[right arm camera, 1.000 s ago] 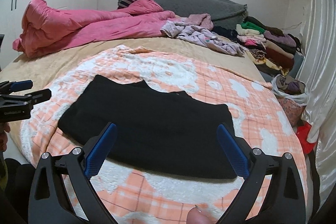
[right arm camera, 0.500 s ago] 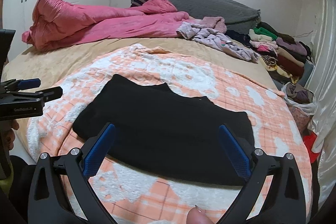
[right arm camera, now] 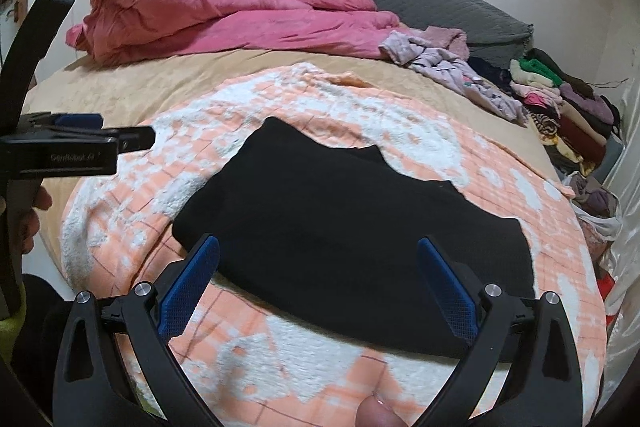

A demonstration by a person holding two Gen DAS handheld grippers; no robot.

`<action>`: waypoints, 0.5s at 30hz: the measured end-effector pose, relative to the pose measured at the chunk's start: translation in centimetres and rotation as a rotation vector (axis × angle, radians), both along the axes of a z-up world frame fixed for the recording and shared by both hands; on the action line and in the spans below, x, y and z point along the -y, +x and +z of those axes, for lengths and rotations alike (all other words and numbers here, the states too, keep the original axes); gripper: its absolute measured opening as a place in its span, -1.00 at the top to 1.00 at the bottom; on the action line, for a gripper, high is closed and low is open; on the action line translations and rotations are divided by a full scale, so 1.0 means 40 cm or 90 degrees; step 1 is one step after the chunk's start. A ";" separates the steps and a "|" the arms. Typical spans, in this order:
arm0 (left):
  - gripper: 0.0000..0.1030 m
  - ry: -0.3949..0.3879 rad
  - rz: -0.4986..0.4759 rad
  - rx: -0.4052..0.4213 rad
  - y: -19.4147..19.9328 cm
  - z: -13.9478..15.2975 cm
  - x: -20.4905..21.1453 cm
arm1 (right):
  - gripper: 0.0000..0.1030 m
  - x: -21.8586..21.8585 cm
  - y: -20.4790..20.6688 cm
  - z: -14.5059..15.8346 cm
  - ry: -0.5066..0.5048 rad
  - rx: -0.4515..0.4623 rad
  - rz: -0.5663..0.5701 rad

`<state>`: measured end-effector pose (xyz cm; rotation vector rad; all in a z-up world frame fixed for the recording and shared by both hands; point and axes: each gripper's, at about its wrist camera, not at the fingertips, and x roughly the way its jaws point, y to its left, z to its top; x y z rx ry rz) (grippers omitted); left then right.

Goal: Fold small clothes
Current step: 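Move the right tool to the edge of the folded shirt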

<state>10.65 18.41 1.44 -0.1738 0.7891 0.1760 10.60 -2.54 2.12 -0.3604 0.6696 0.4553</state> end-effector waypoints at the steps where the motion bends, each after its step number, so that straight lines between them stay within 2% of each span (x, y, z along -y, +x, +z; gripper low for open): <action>1: -0.72 0.001 0.002 -0.001 0.003 -0.001 -0.003 | -0.91 -0.009 0.000 -0.005 -0.001 -0.003 0.006; 3: -0.81 0.000 0.006 -0.005 0.006 -0.007 -0.013 | -0.91 -0.019 0.000 -0.012 -0.004 -0.005 0.010; 15: -0.81 -0.008 0.017 -0.038 0.049 -0.051 -0.051 | -0.91 -0.071 0.008 -0.079 -0.029 -0.029 0.042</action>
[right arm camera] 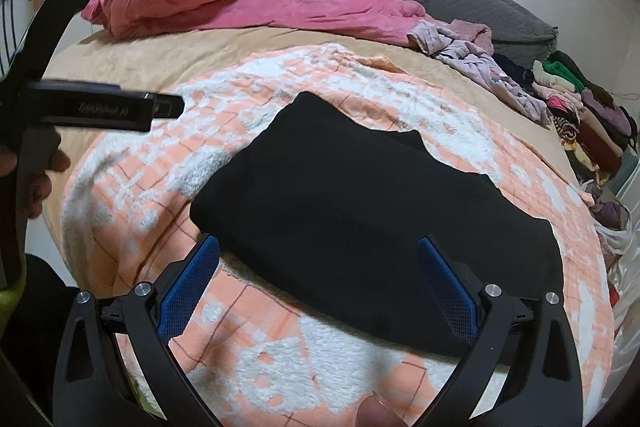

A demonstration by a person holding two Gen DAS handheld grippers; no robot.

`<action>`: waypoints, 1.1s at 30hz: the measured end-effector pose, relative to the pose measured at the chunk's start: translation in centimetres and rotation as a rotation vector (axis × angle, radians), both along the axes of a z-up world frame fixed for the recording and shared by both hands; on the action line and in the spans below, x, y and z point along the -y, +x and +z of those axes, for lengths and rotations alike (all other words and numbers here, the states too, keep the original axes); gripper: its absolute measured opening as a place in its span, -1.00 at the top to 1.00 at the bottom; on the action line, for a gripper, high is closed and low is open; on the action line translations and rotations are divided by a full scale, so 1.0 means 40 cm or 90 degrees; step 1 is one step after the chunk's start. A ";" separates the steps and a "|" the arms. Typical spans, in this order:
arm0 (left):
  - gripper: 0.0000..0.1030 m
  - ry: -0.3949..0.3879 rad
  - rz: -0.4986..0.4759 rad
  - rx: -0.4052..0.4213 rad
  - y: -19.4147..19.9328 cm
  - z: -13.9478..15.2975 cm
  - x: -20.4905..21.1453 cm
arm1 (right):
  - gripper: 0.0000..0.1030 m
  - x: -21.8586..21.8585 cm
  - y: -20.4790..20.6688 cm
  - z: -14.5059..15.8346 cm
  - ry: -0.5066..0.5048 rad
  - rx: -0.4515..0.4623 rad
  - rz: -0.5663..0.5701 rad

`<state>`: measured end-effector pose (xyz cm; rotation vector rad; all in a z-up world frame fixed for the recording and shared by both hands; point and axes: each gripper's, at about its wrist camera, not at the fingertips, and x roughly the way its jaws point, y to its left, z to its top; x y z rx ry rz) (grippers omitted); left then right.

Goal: Fold small clothes
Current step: 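Move the right tool to the edge of the folded shirt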

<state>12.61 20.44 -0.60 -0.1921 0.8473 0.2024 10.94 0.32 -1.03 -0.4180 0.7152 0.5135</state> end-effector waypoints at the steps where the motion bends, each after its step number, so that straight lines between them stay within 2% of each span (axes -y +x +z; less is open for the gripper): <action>1: -0.81 0.000 0.001 -0.001 0.004 -0.002 -0.001 | -0.91 -0.002 0.001 -0.006 -0.002 -0.002 0.002; 13: -0.81 -0.004 -0.006 -0.020 0.035 -0.028 0.005 | -0.91 -0.019 0.009 -0.062 -0.006 -0.034 0.010; 33: -0.81 0.003 -0.013 -0.033 0.072 -0.044 0.016 | -0.91 -0.085 0.041 -0.167 -0.095 -0.005 0.020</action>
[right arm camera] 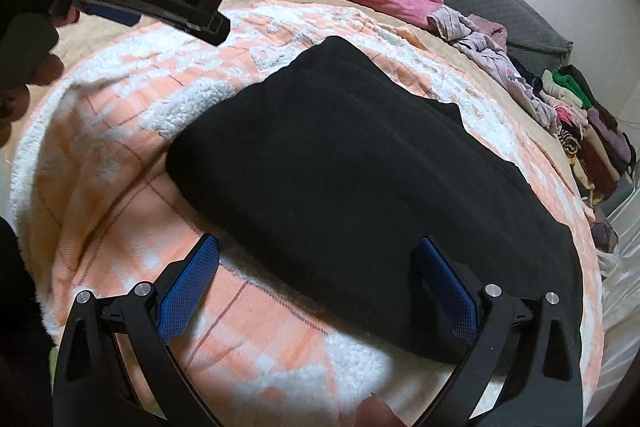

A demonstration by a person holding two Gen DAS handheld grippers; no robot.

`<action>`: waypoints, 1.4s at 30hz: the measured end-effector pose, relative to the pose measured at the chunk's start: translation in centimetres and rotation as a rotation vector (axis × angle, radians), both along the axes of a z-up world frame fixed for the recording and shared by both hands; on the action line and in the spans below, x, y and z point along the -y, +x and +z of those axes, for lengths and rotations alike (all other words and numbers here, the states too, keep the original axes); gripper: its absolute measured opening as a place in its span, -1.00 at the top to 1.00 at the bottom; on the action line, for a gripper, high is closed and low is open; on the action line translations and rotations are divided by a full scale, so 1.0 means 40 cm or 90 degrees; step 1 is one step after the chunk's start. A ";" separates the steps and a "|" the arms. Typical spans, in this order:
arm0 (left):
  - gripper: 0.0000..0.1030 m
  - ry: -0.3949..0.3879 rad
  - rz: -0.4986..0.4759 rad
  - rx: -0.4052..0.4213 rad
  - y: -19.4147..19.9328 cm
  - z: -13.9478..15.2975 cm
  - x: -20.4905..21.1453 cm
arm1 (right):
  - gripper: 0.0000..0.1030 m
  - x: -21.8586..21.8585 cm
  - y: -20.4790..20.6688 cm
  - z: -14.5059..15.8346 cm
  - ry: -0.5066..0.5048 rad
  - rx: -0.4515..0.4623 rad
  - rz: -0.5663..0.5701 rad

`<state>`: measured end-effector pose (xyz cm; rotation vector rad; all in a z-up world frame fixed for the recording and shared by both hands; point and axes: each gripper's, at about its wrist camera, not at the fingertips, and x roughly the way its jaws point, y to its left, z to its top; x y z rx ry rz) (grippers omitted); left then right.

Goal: Fold small clothes
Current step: 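Move the right tool to the edge of the folded shirt, then close the right tool on the folded shirt's edge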

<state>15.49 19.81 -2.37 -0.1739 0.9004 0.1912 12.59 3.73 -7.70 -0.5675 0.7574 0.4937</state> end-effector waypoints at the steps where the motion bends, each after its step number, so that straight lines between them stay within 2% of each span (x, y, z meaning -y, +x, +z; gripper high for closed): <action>1: -0.81 0.001 0.000 -0.001 0.005 -0.001 -0.001 | -0.91 -0.001 0.003 -0.001 0.002 0.000 0.001; 17: -0.81 0.009 -0.006 -0.008 0.050 -0.009 -0.001 | -0.91 -0.041 0.034 -0.012 -0.009 0.065 0.022; 25: -0.81 0.016 -0.010 -0.004 0.068 -0.005 0.001 | -0.82 -0.038 0.021 -0.009 -0.008 0.086 0.034; 28: -0.81 0.015 -0.013 -0.003 0.076 -0.002 0.003 | -0.66 -0.038 0.012 -0.005 -0.002 0.091 0.044; 31: -0.81 0.017 -0.016 -0.003 0.079 -0.002 0.004 | -0.39 -0.034 0.006 0.002 0.005 0.101 0.049; 34: -0.81 0.018 -0.022 -0.004 0.091 -0.002 0.011 | 0.05 -0.024 0.005 0.014 0.020 0.104 0.048; 35: -0.81 0.018 -0.023 -0.005 0.095 -0.002 0.015 | 0.11 -0.023 0.006 0.017 0.025 0.102 0.049; 36: -0.81 0.018 -0.026 -0.006 0.101 -0.003 0.017 | 0.23 -0.019 0.008 0.021 0.033 0.099 0.049; 42: -0.81 0.003 -0.047 -0.014 0.140 -0.005 0.040 | 0.63 0.032 0.037 0.047 0.123 0.046 0.035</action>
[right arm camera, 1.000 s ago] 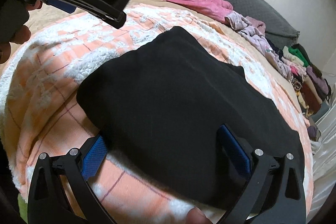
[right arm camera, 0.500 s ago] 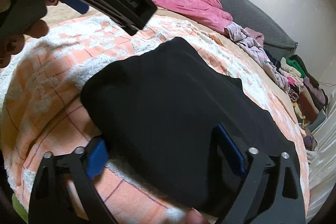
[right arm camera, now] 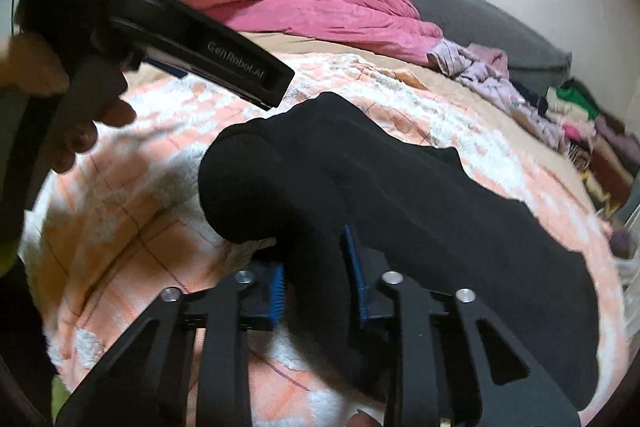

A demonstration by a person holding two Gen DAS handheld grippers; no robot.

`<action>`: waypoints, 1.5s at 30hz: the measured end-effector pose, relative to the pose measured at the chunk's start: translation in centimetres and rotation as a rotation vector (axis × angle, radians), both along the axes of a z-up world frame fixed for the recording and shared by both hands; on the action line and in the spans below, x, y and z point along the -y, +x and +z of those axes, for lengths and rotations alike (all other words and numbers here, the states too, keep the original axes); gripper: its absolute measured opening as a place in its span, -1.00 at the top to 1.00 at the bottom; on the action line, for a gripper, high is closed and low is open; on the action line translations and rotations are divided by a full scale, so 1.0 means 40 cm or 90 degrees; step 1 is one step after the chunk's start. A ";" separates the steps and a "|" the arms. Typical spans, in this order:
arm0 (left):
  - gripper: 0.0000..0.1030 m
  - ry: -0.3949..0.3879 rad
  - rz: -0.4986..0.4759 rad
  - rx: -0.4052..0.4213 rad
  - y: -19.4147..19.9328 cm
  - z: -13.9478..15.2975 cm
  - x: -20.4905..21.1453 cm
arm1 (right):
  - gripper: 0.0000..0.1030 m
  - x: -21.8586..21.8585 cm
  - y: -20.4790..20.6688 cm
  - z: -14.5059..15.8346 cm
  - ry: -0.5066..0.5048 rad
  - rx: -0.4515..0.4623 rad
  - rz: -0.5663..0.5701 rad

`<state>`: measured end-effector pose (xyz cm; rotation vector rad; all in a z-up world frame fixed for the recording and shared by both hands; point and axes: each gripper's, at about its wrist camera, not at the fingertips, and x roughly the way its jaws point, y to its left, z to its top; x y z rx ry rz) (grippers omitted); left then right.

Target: Fold small clothes

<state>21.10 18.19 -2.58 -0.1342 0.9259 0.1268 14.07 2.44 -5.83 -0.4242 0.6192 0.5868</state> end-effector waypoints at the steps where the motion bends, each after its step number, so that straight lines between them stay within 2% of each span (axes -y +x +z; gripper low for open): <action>1: -0.81 -0.010 -0.004 -0.001 0.007 0.001 0.004 | 0.72 0.002 0.001 0.004 0.006 -0.004 0.003; 5: -0.81 -0.043 -0.030 -0.007 0.037 0.003 0.030 | 0.72 0.002 -0.005 0.005 0.011 -0.003 0.010; 6: -0.81 -0.066 -0.045 -0.016 0.050 -0.003 0.039 | 0.72 0.002 -0.006 0.006 0.013 -0.003 0.010; 13: -0.78 -0.121 -0.080 -0.069 0.100 -0.048 0.072 | 0.74 0.023 -0.023 0.024 0.041 0.003 0.012; 15: -0.67 -0.137 -0.086 -0.078 0.110 -0.059 0.079 | 0.74 0.029 -0.029 0.029 0.049 0.006 0.014; 20: -0.21 -0.220 -0.105 -0.101 0.128 -0.086 0.094 | 0.74 0.031 -0.038 0.030 0.052 0.001 0.015; 22: -0.13 -0.231 -0.106 -0.105 0.132 -0.093 0.104 | 0.74 0.030 -0.041 0.029 0.051 0.000 0.014; 24: 0.05 -0.232 -0.109 -0.105 0.134 -0.096 0.114 | 0.74 0.032 -0.033 0.030 0.052 -0.001 0.013; 26: 0.36 -0.220 -0.113 -0.098 0.134 -0.091 0.127 | 0.74 0.033 -0.026 0.030 0.053 -0.004 0.012; 29: 0.56 -0.197 -0.114 -0.086 0.129 -0.071 0.139 | 0.74 0.037 -0.020 0.035 0.055 -0.001 0.008; 34: 0.68 -0.176 -0.116 -0.067 0.118 -0.034 0.145 | 0.74 0.052 -0.031 0.052 0.064 0.007 0.000; 42: 0.72 -0.119 -0.124 -0.032 0.090 0.036 0.189 | 0.75 0.093 -0.063 0.090 0.087 0.023 -0.018; 45: 0.72 -0.111 -0.125 -0.024 0.084 0.052 0.201 | 0.75 0.102 -0.069 0.096 0.095 0.025 -0.024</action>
